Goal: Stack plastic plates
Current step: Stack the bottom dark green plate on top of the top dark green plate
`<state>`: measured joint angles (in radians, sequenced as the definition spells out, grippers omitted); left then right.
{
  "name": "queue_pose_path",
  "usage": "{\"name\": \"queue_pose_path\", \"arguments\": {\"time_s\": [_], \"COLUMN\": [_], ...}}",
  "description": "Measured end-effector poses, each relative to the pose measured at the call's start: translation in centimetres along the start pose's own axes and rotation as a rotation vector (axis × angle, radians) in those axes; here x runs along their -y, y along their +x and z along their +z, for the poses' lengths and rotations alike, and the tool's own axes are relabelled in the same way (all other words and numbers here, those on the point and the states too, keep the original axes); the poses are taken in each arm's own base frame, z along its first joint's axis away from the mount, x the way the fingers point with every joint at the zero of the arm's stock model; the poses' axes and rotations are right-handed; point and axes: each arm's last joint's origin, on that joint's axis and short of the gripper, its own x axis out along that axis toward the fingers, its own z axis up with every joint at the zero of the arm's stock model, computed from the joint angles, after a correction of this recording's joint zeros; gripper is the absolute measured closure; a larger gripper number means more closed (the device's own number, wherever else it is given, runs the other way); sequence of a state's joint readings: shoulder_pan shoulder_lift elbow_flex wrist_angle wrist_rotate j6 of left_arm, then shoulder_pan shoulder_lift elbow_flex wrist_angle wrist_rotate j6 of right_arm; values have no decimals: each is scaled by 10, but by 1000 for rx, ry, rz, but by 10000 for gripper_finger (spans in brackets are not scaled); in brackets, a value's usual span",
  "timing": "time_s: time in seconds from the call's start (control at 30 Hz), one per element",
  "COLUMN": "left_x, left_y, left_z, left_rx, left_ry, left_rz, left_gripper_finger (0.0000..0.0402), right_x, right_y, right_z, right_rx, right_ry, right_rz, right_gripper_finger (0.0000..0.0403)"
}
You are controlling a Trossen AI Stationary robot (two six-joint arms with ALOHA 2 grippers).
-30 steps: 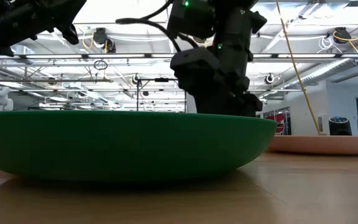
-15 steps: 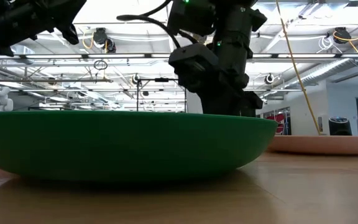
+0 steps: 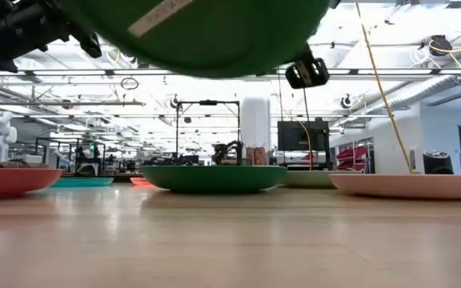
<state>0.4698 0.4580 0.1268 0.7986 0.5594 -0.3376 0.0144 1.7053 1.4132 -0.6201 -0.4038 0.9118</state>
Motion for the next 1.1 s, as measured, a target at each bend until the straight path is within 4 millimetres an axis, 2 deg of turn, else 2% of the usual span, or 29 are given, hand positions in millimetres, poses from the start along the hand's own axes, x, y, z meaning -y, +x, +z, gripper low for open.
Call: {"name": "queue_pose_path", "arguments": {"time_s": [0.1, 0.27, 0.47, 0.63, 0.77, 1.1], "left_x": [0, 0, 0, 0, 0, 0], "left_y": [0, 0, 0, 0, 0, 0], "left_z": [0, 1, 1, 2, 2, 2], "left_rx": [3, 6, 9, 17, 20, 23], "left_ry": [3, 6, 39, 57, 73, 110], "left_rz": [-1, -2, -2, 10, 13, 15], "left_gripper_finger": [337, 337, 337, 337, 337, 337], "right_x": [11, 50, 103, 134, 143, 145], "right_y": [-24, -47, -62, -67, -65, -66], "right_z": [13, 43, 82, 99, 103, 105], "right_rx": [113, 191, 245, 252, 237, 263], "right_ry": [-12, -17, -5, 24, 32, 20], "right_rz": [-46, -180, -274, -309, -325, -347], "right_gripper_finger": [398, 399, 399, 400, 396, 380]}}
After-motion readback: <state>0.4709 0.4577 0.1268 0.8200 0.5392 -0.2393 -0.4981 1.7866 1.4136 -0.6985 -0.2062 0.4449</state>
